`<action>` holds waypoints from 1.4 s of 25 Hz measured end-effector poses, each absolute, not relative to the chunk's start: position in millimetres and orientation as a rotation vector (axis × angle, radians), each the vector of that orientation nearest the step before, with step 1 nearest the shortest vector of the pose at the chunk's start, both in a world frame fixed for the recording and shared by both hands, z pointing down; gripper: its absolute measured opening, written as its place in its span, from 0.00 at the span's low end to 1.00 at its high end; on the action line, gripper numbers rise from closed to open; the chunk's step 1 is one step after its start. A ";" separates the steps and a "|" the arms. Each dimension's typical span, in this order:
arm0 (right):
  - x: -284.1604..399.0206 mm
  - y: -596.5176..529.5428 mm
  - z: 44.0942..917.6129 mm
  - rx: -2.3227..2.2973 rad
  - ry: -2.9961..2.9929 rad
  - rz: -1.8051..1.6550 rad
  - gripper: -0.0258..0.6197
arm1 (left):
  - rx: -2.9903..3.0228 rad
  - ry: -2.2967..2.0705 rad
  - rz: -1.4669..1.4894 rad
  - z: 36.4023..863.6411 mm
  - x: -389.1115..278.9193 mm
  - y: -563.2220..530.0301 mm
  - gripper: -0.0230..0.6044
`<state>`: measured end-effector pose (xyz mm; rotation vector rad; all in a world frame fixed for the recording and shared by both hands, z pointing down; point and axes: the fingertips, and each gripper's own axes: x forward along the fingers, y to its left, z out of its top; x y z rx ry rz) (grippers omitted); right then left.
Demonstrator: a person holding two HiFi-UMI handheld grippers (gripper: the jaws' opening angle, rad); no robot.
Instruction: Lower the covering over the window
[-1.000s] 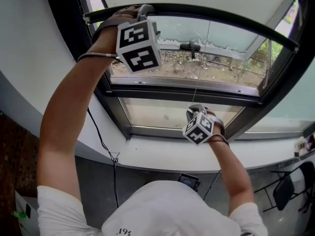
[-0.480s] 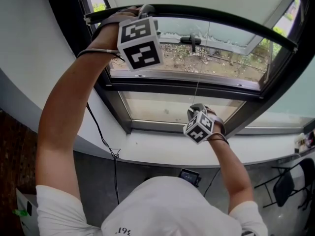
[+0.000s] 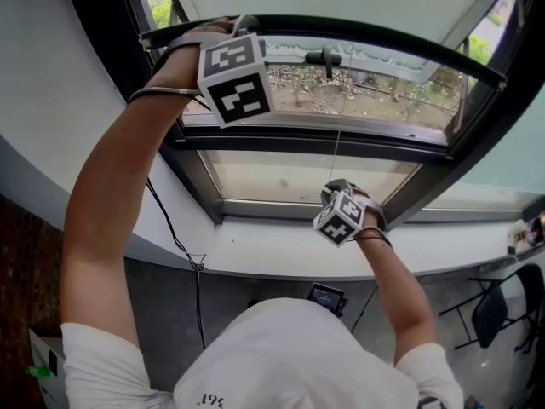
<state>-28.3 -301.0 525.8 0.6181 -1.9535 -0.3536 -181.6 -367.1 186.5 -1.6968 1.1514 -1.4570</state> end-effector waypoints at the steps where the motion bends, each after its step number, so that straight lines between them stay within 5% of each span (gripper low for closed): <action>1: -27.5 -300.6 528.4 0.618 -1.952 -0.353 0.12 | -1.704 1.150 -1.461 189.2 -181.2 -367.0 0.43; 11: -24.1 -290.9 534.6 0.544 -1.907 -0.502 0.13 | -1.719 1.157 -1.465 198.1 -180.4 -367.7 0.43; 15: -21.6 -290.6 514.3 0.552 -1.956 -0.514 0.26 | -1.720 1.156 -1.466 202.8 -182.2 -367.1 0.43; 35: 15.4 -360.5 284.7 0.970 -1.926 -1.021 0.29 | -1.757 1.115 -1.530 263.7 -179.8 -359.3 0.43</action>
